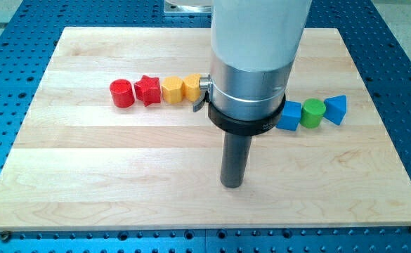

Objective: Touch the left side of the red circle

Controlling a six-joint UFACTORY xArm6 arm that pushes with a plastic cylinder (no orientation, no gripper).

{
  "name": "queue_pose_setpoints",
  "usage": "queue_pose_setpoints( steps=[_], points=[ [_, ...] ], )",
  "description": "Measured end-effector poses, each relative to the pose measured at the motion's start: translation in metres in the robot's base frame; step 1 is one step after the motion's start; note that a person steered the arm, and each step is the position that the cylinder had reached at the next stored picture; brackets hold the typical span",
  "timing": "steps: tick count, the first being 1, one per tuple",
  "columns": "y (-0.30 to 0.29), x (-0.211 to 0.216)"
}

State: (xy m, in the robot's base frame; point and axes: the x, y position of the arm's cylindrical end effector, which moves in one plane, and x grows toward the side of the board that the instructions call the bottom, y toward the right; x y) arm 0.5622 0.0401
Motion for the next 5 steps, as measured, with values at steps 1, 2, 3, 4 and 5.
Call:
queue_pose_setpoints(
  steps=[1,2,3,4,5],
  points=[
    [-0.002,0.0],
    [0.003,0.0],
    [0.008,-0.003],
    [0.018,-0.001],
    [0.049,-0.002]
  ],
)
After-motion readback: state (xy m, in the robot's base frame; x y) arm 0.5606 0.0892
